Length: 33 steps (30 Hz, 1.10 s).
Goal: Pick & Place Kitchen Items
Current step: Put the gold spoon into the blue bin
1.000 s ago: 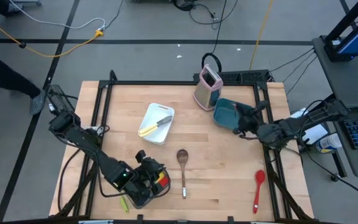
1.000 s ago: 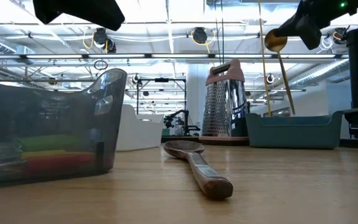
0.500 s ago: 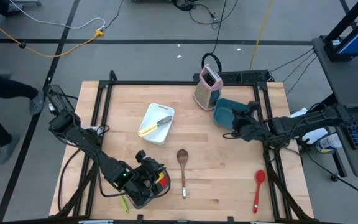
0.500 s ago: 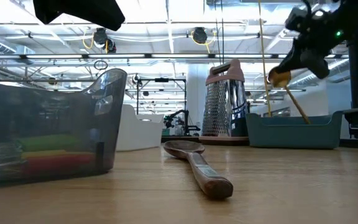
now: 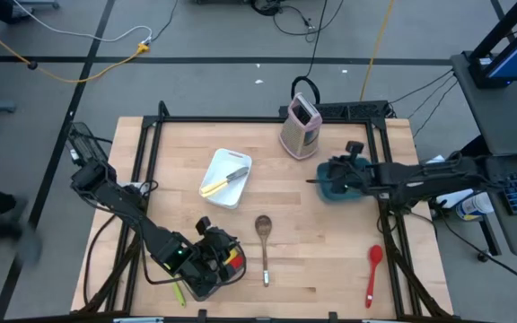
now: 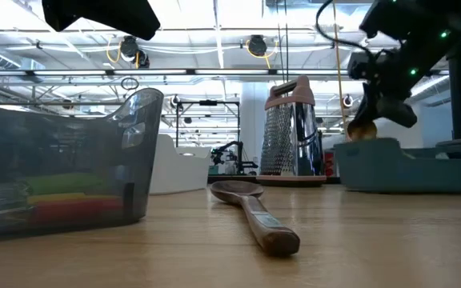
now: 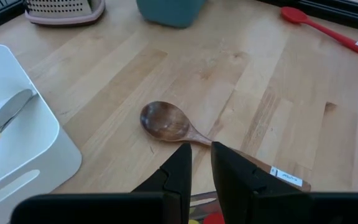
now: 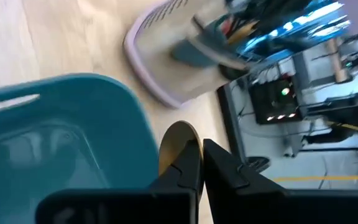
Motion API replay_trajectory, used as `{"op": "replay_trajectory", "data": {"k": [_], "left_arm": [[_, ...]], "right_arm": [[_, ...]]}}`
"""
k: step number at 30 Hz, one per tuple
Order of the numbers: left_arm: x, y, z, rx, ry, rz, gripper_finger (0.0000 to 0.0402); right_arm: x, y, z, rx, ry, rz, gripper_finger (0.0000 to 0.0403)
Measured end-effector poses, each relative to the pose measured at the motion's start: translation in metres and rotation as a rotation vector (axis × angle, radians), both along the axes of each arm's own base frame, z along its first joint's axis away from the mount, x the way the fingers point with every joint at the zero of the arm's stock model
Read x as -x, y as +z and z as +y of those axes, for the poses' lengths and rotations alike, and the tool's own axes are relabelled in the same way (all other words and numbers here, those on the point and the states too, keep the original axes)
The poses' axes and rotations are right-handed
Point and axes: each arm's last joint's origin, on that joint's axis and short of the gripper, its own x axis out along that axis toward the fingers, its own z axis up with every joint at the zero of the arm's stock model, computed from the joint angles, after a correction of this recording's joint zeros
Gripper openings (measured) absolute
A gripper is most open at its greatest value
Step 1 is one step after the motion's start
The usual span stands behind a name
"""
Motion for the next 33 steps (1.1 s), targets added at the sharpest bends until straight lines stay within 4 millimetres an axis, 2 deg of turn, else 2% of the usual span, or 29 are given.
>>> {"op": "replay_trajectory", "data": {"k": [9,15,22,33], "left_arm": [[0.000,0.000,0.000,0.001,-0.001,0.001,0.0062],[0.000,0.000,0.000,0.000,-0.001,0.001,0.0062],[0.000,0.000,0.000,0.000,-0.001,0.001,0.0062],[0.000,0.000,0.000,0.001,-0.001,0.001,0.0062]], "right_arm": [[-0.008,-0.014,-0.008,-0.139,0.052,0.072,0.0005],[-0.014,-0.015,-0.008,-0.126,0.090,0.069,0.0005],[-0.014,-0.015,-0.008,-0.142,0.056,0.030,0.0009],[-0.015,-0.015,-0.008,-0.168,0.016,-0.018,0.0074]]}}
